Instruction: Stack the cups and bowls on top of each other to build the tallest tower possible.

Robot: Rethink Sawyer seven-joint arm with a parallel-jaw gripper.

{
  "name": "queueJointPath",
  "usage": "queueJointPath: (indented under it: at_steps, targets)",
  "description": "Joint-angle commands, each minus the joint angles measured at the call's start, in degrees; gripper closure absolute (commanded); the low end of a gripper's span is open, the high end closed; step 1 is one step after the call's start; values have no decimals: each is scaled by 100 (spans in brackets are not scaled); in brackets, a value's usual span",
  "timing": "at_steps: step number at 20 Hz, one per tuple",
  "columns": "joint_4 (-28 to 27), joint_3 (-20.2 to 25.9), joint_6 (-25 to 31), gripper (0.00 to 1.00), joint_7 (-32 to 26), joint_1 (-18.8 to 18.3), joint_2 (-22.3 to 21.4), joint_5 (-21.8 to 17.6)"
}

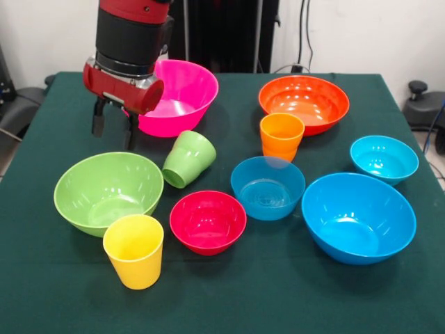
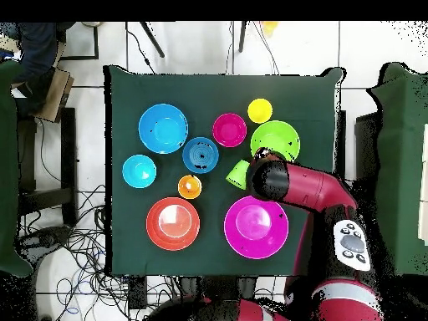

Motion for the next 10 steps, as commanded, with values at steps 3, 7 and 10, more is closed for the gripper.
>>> queueJointPath:
  at_steps: [3, 7, 10]
  targets:
    - [-560, 805, 236, 0, -375, 111, 405, -412]
    - [-653, 1150, 109, 0, -589, -123, 604, -483]
    - [-744, 1266, 80, 0, -642, -177, 692, -529]
